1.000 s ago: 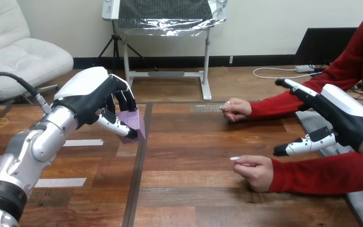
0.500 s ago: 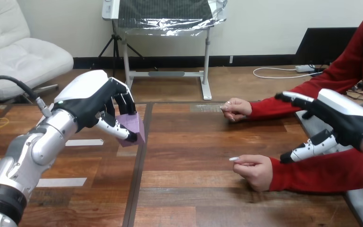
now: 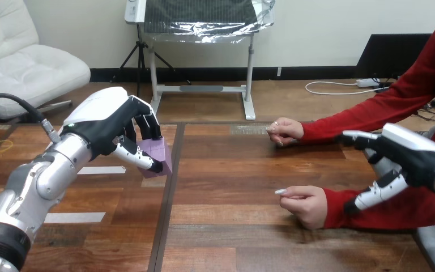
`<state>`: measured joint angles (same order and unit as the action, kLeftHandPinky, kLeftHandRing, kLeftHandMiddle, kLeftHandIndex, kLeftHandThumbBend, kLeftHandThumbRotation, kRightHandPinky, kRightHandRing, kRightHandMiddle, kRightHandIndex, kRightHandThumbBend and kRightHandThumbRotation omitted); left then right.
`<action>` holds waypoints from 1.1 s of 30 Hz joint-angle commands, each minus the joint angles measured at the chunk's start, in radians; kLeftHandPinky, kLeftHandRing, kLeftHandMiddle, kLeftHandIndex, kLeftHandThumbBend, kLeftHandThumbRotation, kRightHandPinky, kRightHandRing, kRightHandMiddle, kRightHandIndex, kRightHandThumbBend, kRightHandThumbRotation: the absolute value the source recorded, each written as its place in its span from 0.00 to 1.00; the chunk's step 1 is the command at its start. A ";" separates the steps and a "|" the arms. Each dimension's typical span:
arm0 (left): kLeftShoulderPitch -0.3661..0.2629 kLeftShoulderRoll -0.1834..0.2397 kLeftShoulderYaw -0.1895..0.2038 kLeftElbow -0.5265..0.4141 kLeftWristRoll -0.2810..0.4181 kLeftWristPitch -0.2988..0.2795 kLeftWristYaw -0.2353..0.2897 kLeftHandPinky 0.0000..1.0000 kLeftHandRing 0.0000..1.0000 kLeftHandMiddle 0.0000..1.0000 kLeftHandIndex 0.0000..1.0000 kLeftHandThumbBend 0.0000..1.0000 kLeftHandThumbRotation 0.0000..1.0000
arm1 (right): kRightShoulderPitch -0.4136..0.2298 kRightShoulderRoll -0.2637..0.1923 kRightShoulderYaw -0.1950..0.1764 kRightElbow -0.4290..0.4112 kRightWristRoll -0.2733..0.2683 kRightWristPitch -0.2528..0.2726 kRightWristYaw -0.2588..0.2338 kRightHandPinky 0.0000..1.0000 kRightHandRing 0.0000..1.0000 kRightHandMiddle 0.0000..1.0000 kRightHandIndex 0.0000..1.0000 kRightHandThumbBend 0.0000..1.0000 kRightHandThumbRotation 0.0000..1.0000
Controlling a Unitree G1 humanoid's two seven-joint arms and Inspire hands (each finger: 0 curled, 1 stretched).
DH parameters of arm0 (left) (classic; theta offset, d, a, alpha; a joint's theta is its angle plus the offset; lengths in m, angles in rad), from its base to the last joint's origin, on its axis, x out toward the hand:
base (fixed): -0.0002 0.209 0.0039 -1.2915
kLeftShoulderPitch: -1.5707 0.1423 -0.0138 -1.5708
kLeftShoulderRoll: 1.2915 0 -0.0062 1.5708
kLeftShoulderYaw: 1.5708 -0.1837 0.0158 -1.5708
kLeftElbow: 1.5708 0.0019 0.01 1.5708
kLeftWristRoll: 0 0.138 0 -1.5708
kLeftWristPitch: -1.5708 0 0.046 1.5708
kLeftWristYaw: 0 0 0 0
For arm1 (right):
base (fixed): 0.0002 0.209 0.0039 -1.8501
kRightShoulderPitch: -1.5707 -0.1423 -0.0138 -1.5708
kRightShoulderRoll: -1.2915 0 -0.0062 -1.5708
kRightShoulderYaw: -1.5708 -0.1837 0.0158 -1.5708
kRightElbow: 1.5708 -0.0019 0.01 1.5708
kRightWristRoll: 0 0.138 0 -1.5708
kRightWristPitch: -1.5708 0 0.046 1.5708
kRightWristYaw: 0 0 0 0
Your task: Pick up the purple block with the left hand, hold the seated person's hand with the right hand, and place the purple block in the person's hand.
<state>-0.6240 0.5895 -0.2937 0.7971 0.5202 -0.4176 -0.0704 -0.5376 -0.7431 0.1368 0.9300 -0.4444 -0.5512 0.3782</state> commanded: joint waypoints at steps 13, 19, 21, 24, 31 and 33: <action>-0.038 0.026 0.047 -0.062 -0.026 0.028 -0.014 0.40 0.43 0.48 0.46 0.62 0.00 | -0.112 -0.020 0.054 0.060 -0.025 0.028 0.019 0.88 0.89 0.90 0.91 1.00 0.29; -0.037 0.025 0.054 -0.063 -0.029 0.026 -0.022 0.40 0.43 0.48 0.46 0.62 0.00 | -0.119 -0.016 0.079 0.080 -0.052 0.031 -0.003 0.85 0.86 0.88 0.90 1.00 0.29; -0.037 0.026 0.056 -0.064 -0.028 0.025 -0.025 0.40 0.43 0.48 0.46 0.62 0.00 | -0.119 -0.012 0.088 0.083 -0.065 0.037 -0.014 0.85 0.86 0.87 0.89 1.00 0.30; -0.037 0.027 0.059 -0.066 -0.026 0.023 -0.029 0.40 0.43 0.48 0.46 0.62 0.00 | -0.118 -0.007 0.096 0.088 -0.080 0.047 -0.030 0.84 0.85 0.87 0.88 1.00 0.29; -0.034 0.029 0.068 -0.076 -0.026 0.020 -0.037 0.39 0.43 0.48 0.46 0.62 0.00 | -0.118 0.006 0.121 0.107 -0.115 0.070 -0.089 0.76 0.83 0.85 0.85 1.00 0.29; -0.032 0.029 0.071 -0.081 -0.026 0.021 -0.038 0.39 0.43 0.48 0.46 0.62 0.00 | -0.117 0.009 0.129 0.110 -0.128 0.072 -0.108 0.74 0.82 0.84 0.85 1.00 0.28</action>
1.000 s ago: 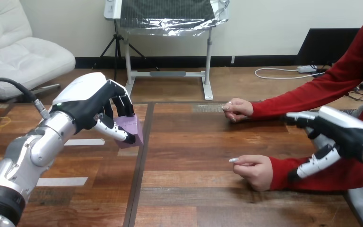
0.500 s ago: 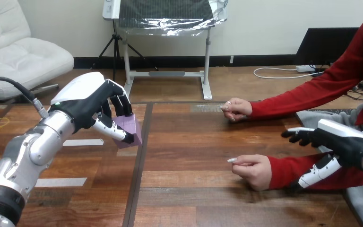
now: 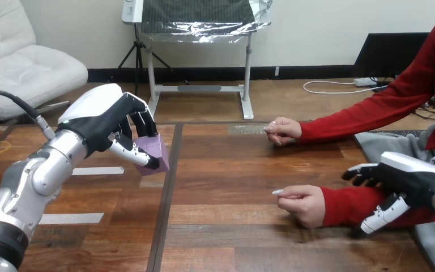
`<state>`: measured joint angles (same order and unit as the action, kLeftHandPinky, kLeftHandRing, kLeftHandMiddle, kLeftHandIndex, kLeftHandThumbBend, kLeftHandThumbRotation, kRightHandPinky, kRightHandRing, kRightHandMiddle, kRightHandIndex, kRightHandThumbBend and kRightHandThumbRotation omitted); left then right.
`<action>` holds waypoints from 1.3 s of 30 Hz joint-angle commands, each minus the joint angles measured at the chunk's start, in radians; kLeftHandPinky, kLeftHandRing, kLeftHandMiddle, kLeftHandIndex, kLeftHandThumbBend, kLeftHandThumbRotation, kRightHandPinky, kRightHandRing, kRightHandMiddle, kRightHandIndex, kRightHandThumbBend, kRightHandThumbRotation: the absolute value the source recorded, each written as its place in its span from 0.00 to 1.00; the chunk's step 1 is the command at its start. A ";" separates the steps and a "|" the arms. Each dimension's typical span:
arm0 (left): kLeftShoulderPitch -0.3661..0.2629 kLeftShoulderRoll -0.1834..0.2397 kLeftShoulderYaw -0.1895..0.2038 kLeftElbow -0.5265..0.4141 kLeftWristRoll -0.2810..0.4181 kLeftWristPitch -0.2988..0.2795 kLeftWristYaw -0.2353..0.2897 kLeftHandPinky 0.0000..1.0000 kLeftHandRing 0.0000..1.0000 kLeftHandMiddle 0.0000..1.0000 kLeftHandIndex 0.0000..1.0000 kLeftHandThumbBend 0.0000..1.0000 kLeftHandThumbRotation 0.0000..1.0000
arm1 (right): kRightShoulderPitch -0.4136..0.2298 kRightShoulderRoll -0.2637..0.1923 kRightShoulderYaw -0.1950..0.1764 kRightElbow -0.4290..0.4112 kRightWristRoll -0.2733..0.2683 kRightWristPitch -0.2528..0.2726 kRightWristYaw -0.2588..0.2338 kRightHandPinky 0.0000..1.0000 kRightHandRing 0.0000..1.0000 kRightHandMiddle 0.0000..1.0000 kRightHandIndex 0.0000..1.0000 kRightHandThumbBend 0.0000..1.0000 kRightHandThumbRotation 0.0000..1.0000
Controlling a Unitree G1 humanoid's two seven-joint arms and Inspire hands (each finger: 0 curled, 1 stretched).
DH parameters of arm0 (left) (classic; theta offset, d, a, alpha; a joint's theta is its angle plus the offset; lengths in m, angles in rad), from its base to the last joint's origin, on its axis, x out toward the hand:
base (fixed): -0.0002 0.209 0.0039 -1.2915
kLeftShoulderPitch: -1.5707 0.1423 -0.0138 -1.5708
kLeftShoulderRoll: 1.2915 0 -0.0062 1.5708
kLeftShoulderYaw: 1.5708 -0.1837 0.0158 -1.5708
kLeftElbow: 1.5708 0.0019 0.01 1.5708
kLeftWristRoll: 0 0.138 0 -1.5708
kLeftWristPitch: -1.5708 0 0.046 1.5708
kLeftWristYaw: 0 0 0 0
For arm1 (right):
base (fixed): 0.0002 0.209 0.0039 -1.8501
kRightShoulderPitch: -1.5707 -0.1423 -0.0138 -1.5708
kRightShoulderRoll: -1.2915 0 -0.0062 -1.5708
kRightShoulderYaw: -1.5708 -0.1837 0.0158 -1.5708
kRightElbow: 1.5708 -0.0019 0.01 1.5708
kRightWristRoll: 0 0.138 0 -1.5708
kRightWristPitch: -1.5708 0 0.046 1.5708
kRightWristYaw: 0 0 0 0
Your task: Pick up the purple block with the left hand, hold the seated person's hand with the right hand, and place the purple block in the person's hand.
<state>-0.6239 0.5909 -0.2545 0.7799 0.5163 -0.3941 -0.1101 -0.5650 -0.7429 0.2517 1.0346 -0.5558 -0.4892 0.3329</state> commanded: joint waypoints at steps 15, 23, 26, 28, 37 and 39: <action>-0.023 0.026 0.042 -0.082 -0.029 -0.002 -0.001 0.40 0.43 0.48 0.46 0.63 0.00 | -0.086 0.030 0.076 0.023 -0.084 0.006 -0.207 0.65 0.76 0.78 0.79 1.00 0.20; -0.017 0.024 0.041 -0.091 -0.030 -0.014 0.000 0.40 0.43 0.47 0.45 0.63 0.00 | -0.092 0.046 0.104 0.041 -0.110 0.010 -0.257 0.65 0.74 0.76 0.76 1.00 0.14; -0.015 0.023 0.040 -0.093 -0.027 -0.022 0.004 0.40 0.43 0.47 0.45 0.63 0.00 | -0.093 0.052 0.112 0.038 -0.111 0.019 -0.258 0.62 0.72 0.75 0.75 1.00 0.12; -0.013 0.022 0.039 -0.095 -0.023 -0.027 0.008 0.39 0.42 0.47 0.45 0.64 0.00 | -0.096 0.056 0.123 0.036 -0.121 0.028 -0.262 0.61 0.72 0.75 0.74 1.00 0.11; -0.005 0.015 0.038 -0.103 -0.021 -0.030 0.007 0.38 0.41 0.46 0.44 0.64 0.00 | -0.102 0.068 0.157 0.037 -0.162 0.046 -0.291 0.56 0.70 0.74 0.72 0.99 0.11; -0.002 0.014 0.039 -0.109 -0.022 -0.025 0.005 0.38 0.41 0.46 0.44 0.64 0.00 | -0.103 0.070 0.163 0.042 -0.166 0.042 -0.302 0.56 0.69 0.73 0.72 0.98 0.11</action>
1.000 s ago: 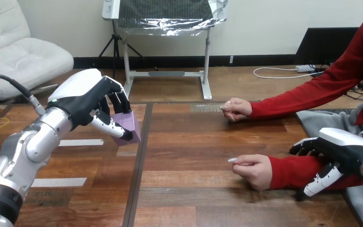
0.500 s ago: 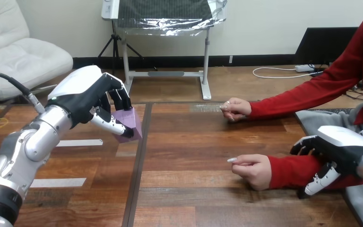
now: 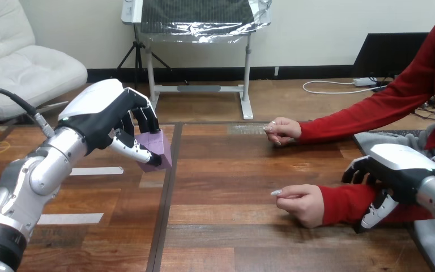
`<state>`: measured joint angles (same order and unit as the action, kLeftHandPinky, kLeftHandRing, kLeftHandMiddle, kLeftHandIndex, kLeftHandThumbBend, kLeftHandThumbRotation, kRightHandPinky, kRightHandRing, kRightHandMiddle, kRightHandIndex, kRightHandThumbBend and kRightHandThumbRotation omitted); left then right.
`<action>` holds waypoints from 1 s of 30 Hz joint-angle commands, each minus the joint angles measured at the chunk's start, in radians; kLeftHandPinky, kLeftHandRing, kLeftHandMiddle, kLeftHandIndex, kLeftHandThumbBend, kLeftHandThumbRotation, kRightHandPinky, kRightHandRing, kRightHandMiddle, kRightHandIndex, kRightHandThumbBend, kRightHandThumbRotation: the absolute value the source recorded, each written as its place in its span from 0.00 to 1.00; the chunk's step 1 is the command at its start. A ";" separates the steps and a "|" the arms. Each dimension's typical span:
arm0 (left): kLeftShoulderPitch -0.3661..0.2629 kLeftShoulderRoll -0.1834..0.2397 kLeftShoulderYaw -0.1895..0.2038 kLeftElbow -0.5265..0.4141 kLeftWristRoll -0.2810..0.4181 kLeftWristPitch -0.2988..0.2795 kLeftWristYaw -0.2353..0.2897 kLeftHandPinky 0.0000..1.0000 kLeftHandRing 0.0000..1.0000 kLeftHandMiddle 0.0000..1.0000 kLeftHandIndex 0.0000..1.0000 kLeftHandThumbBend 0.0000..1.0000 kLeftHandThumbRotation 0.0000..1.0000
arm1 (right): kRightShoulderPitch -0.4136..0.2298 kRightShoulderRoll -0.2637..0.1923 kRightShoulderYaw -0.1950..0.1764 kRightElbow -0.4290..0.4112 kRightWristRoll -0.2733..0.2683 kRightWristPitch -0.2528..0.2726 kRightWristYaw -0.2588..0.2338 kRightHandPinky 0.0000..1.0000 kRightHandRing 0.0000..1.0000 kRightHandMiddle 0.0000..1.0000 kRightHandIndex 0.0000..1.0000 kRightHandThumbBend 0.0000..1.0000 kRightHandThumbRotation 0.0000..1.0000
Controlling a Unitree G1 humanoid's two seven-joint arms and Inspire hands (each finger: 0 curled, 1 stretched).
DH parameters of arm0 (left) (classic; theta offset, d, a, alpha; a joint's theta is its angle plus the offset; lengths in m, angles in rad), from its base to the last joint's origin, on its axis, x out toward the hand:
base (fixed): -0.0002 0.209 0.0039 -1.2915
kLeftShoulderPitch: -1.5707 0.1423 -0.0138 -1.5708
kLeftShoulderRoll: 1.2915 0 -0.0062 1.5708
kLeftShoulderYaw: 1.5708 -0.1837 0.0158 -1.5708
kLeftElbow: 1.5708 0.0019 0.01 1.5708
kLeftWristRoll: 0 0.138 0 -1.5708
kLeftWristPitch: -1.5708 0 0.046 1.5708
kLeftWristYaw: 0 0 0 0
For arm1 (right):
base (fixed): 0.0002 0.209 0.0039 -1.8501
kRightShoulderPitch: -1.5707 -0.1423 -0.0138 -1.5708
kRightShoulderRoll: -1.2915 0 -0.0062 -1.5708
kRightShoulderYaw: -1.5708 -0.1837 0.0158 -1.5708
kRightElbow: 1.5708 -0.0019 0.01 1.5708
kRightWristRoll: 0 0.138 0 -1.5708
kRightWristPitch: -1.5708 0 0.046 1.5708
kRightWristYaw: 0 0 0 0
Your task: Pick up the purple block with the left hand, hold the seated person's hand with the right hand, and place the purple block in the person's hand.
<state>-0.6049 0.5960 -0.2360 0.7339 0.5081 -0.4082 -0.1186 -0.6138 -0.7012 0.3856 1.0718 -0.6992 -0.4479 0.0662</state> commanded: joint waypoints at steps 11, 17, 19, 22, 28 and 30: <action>-0.005 0.005 0.025 -0.086 -0.022 -0.004 0.005 0.38 0.41 0.46 0.45 0.63 0.00 | -0.063 0.039 0.056 0.038 -0.035 -0.014 -0.056 0.53 0.61 0.65 0.63 0.90 0.11; -0.001 0.004 0.027 -0.093 -0.024 -0.002 0.004 0.37 0.41 0.46 0.45 0.63 0.00 | -0.068 0.052 0.054 0.060 -0.016 -0.014 -0.042 0.41 0.49 0.55 0.55 0.87 0.08; 0.000 0.004 0.028 -0.094 -0.024 -0.002 0.004 0.37 0.41 0.46 0.45 0.63 0.00 | -0.071 0.055 0.055 0.065 -0.014 -0.012 -0.034 0.38 0.45 0.52 0.53 0.87 0.08; 0.001 0.005 0.027 -0.096 -0.023 0.000 0.005 0.37 0.41 0.46 0.45 0.63 0.00 | -0.074 0.058 0.058 0.070 -0.013 -0.007 -0.027 0.32 0.40 0.48 0.50 0.86 0.07; 0.003 0.005 0.028 -0.101 -0.020 0.003 0.009 0.37 0.41 0.46 0.45 0.63 0.00 | -0.078 0.065 0.059 0.081 -0.008 -0.005 -0.014 0.26 0.35 0.44 0.48 0.85 0.05; 0.004 0.006 0.029 -0.104 -0.020 0.005 0.009 0.37 0.41 0.46 0.45 0.63 0.00 | -0.080 0.066 0.059 0.084 -0.007 -0.006 -0.010 0.25 0.33 0.42 0.48 0.85 0.05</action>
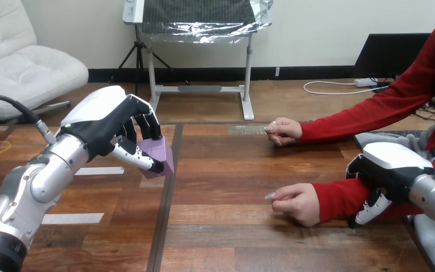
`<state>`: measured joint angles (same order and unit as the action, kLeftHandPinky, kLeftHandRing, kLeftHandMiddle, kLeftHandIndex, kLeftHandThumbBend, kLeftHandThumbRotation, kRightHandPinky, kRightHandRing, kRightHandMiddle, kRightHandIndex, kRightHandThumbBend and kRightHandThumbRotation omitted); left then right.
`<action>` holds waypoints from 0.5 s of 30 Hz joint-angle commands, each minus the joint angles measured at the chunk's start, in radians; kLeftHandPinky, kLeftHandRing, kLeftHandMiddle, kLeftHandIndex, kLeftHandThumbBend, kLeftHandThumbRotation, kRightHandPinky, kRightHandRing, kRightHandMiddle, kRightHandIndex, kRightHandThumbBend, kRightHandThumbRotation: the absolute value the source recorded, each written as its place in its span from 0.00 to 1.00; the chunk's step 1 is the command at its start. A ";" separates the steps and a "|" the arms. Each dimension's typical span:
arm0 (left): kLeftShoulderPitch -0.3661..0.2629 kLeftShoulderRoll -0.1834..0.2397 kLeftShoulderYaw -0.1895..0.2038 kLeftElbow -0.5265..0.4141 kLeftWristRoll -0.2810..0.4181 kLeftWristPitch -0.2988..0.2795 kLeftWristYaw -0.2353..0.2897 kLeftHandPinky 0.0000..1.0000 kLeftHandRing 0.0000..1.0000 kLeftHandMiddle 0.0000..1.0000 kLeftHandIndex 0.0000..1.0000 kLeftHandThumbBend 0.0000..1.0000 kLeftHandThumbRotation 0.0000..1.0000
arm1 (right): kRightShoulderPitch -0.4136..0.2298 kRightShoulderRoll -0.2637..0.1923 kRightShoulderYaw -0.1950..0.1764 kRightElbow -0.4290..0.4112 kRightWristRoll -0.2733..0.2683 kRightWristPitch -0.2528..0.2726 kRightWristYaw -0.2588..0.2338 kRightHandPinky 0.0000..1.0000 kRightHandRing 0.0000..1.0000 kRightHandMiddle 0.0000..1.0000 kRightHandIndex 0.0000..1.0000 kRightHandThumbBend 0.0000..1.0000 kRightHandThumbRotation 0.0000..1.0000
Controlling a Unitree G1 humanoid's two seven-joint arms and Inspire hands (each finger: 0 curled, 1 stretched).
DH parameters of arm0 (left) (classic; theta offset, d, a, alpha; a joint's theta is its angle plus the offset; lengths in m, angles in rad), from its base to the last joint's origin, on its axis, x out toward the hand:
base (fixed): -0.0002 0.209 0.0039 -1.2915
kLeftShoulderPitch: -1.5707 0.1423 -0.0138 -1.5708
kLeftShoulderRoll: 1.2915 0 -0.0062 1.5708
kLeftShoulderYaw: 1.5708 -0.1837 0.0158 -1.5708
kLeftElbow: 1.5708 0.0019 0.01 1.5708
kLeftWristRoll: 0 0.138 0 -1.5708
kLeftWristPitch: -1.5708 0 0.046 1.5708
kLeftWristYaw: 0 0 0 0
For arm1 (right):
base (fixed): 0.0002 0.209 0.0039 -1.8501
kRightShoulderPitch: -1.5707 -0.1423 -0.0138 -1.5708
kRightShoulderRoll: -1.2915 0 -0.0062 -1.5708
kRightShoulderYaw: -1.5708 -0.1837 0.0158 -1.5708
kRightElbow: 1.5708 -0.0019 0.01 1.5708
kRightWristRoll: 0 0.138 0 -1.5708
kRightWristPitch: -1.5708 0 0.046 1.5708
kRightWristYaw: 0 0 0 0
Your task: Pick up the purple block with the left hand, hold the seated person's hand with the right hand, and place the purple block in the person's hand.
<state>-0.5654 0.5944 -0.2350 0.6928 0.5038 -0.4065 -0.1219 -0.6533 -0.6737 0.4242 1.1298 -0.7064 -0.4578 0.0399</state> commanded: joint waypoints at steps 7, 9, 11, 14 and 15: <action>-0.037 0.007 0.029 -0.060 -0.017 0.004 0.011 0.37 0.41 0.46 0.44 0.63 0.00 | -0.046 0.042 0.018 0.032 0.006 0.006 0.035 0.28 0.37 0.45 0.47 0.84 0.05; -0.037 0.007 0.029 -0.060 -0.018 0.004 0.011 0.37 0.41 0.46 0.44 0.63 0.00 | -0.047 0.042 0.017 0.032 0.008 0.005 0.038 0.30 0.38 0.45 0.47 0.84 0.06; -0.038 0.006 0.029 -0.059 -0.017 0.004 0.012 0.37 0.41 0.46 0.44 0.63 0.00 | -0.048 0.042 0.017 0.033 0.008 0.004 0.041 0.28 0.37 0.44 0.47 0.84 0.06; -0.040 0.006 0.031 -0.054 -0.021 -0.003 0.014 0.37 0.41 0.46 0.44 0.63 0.00 | -0.050 0.041 0.017 0.032 0.008 0.002 0.038 0.27 0.35 0.43 0.47 0.85 0.06; -0.040 0.005 0.031 -0.053 -0.022 -0.002 0.014 0.37 0.41 0.46 0.44 0.63 0.00 | -0.051 0.041 0.016 0.033 0.008 0.002 0.039 0.26 0.34 0.42 0.47 0.85 0.06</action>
<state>-0.5652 0.5922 -0.2340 0.6826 0.5031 -0.4060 -0.1219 -0.6692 -0.6701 0.4253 1.1459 -0.7043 -0.4583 0.0695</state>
